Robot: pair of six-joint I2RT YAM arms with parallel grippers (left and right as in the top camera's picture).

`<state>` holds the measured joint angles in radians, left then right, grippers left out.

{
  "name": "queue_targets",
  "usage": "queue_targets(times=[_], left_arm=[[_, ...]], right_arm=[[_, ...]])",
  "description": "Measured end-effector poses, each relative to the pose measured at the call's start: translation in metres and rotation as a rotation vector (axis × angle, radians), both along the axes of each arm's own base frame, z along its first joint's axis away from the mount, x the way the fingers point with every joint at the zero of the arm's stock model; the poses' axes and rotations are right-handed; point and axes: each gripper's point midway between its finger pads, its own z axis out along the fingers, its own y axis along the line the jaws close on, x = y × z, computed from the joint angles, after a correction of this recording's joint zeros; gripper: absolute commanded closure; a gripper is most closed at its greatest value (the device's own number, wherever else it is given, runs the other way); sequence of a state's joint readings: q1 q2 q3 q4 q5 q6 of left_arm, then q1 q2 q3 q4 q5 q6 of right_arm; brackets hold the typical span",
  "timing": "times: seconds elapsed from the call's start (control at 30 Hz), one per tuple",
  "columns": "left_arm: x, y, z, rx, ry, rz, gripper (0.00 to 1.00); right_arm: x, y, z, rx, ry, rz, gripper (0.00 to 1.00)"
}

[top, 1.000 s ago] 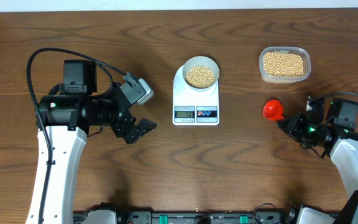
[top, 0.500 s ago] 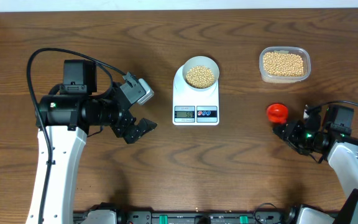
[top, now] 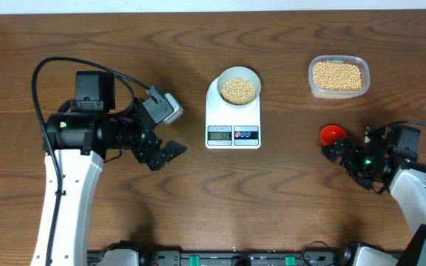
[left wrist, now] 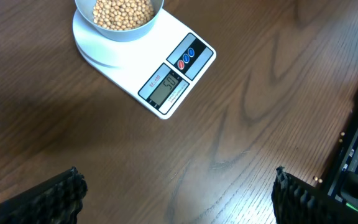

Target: Scoop item into bowl and weigh 50g on scale

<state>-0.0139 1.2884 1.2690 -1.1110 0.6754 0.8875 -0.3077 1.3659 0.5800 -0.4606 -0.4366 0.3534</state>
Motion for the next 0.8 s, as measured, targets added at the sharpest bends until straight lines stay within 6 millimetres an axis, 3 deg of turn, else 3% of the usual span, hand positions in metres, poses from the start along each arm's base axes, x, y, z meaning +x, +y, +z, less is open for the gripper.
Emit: queue_targets(times=[0.23,0.37,0.8], left_arm=[[0.0,0.0,0.0,0.0,0.0,0.0,0.02],[0.0,0.0,0.0,0.0,0.0,0.0,0.02],[0.0,0.0,0.0,0.0,0.0,0.0,0.02]], right_arm=[[-0.006,-0.035,-0.011,-0.2,0.059,-0.069,0.01],[0.001,-0.048,-0.009,-0.27,0.035,-0.086,0.01],[0.006,0.002,-0.006,-0.271,-0.042,0.256,0.01]])
